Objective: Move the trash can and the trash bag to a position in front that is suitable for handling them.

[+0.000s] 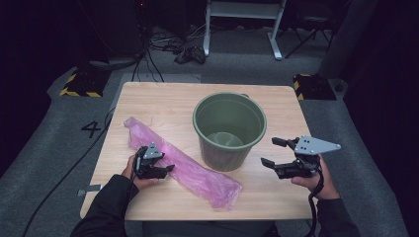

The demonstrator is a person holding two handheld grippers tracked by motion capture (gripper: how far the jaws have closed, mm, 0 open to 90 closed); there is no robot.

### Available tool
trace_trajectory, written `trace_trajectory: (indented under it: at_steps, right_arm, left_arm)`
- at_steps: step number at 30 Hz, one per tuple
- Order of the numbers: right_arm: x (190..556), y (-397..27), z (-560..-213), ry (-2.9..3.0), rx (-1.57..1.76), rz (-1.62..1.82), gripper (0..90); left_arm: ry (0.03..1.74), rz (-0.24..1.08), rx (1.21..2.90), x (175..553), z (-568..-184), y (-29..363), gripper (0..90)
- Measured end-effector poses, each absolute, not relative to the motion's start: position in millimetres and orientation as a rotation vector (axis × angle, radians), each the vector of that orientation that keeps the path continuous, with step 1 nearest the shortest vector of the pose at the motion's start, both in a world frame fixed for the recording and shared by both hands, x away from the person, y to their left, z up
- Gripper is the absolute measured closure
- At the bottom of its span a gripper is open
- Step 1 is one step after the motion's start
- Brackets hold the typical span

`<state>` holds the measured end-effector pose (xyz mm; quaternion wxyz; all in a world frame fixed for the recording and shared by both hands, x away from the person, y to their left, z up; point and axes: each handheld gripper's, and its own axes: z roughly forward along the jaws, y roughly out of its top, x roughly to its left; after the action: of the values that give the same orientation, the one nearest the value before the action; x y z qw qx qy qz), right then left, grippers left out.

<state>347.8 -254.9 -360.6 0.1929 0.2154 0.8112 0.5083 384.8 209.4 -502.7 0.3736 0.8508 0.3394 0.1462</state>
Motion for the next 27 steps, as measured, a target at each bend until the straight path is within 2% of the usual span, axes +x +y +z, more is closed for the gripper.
trace_trajectory:
  at_steps: [10, 27]
  right_arm:
    - [353.4, -228.2, -328.5, 2.320, 0.487, 1.374, 22.1]
    - [375.8, -184.9, -340.9, 2.471, 0.463, 1.247, 27.2]
  left_arm:
    - [0.868, 0.377, 2.181, 384.5, -502.6, 209.6, 36.0]
    - [0.870, 0.372, 2.179, 384.4, -502.8, 209.4, 35.6]
